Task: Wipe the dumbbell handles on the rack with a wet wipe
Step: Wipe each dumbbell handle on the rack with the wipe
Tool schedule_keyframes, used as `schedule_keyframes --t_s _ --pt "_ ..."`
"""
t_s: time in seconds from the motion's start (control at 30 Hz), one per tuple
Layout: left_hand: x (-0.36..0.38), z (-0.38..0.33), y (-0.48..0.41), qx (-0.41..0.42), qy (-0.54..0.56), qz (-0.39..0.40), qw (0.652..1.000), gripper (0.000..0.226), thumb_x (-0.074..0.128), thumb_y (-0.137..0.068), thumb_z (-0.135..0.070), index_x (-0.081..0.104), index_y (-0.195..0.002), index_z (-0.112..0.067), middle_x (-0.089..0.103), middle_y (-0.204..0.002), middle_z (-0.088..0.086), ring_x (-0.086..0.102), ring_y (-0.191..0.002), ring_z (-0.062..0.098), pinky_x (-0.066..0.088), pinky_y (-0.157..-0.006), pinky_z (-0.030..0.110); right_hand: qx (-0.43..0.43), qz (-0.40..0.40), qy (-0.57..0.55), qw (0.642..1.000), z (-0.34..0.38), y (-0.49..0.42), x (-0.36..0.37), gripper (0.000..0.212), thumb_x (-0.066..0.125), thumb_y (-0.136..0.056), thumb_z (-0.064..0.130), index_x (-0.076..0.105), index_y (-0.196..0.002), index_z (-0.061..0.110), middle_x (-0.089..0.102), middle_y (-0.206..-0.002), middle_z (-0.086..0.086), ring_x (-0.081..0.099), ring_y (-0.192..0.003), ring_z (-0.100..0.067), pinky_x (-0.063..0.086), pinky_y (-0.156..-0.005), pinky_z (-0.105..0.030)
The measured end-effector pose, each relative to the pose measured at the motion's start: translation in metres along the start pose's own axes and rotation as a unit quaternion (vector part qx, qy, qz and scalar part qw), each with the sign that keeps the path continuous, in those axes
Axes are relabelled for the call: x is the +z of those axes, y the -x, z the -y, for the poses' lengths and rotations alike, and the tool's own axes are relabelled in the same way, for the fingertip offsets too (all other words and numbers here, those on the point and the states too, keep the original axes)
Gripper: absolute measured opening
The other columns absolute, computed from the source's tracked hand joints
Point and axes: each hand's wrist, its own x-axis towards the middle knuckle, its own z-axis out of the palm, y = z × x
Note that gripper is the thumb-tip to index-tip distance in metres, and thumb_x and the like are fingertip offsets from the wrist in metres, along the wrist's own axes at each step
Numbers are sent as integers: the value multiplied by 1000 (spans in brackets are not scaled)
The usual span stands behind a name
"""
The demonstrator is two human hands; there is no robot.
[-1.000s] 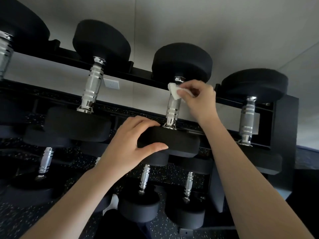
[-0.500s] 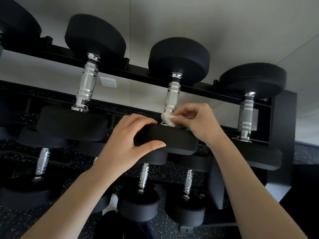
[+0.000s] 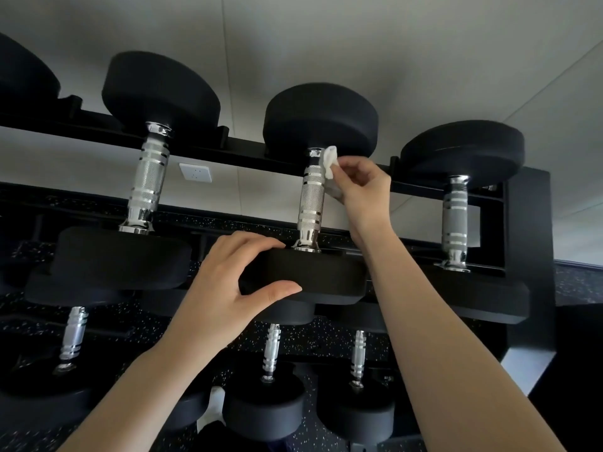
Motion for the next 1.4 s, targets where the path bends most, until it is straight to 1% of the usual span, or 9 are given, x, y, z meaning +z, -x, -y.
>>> schedule_keyframes --t_s 0.13,0.23,0.3,0.4,0.53,0.67,0.97,1.07,1.4 --pt "0 0 1 -13 6 3 1000 50 57 -70 -65 59 -112 -38 50 -113 -24 44 -114 3 46 -92 34 28 57 -31 998 -4 10 -10 7 64 -86 5 66 -87 11 67 -88 -7 64 -85 -19 58 -77 -39" --pt "0 -1 0 -12 2 3 1000 51 56 -69 -66 58 -112 -38 50 -113 -24 45 -114 4 39 -95 22 33 97 -4 995 -9 19 -21 7 65 -85 5 65 -92 5 67 -86 -6 65 -77 -11 55 -67 -24" --pt "0 -1 0 -13 -1 4 1000 50 56 -69 -65 58 -111 -39 50 -113 -24 45 -114 5 35 -94 15 46 108 -1 993 -12 23 -23 11 65 -85 5 64 -95 2 68 -86 -7 66 -77 -12 56 -67 -25" --pt "0 -1 1 -17 3 10 1000 50 57 -69 -64 58 -112 -38 50 -114 -24 45 -114 5 40 -92 23 66 98 -34 992 -13 21 -20 7 64 -85 3 64 -92 3 71 -83 -7 67 -76 -15 56 -66 -27" --pt "-1 -1 1 -11 -12 13 1000 50 57 -71 -63 58 -113 -36 53 -113 -21 46 -114 8 30 -93 7 79 68 -91 990 -7 4 -8 8 63 -86 1 62 -93 2 69 -79 -7 66 -72 -15 55 -62 -25" --pt "0 -1 0 -10 -10 12 1000 50 57 -71 -62 59 -113 -34 52 -112 -21 46 -114 8 29 -92 6 86 66 -137 985 -5 -12 0 9 59 -87 -3 60 -89 6 68 -82 -10 65 -79 -22 57 -67 -31" --pt "0 -2 1 -8 -4 7 1000 49 57 -71 -61 59 -113 -35 50 -113 -24 45 -113 5 29 -93 6 48 187 33 981 -14 22 -34 7 64 -83 -1 63 -89 4 69 -83 -10 67 -78 -18 57 -75 -32" --pt "0 -2 1 -7 -4 7 1000 50 57 -71 -61 59 -113 -35 51 -112 -23 46 -113 7 29 -93 6 32 228 86 969 -12 34 -41 12 68 -79 -1 64 -78 10 69 -76 -6 65 -73 -15 54 -69 -22" --pt "1 -1 2 -4 1 -1 1000 48 58 -71 -61 58 -113 -37 52 -112 -23 47 -114 9 30 -93 8 42 265 121 956 0 44 -43 11 77 -72 4 71 -72 13 69 -69 -6 62 -66 -14 49 -64 -16"
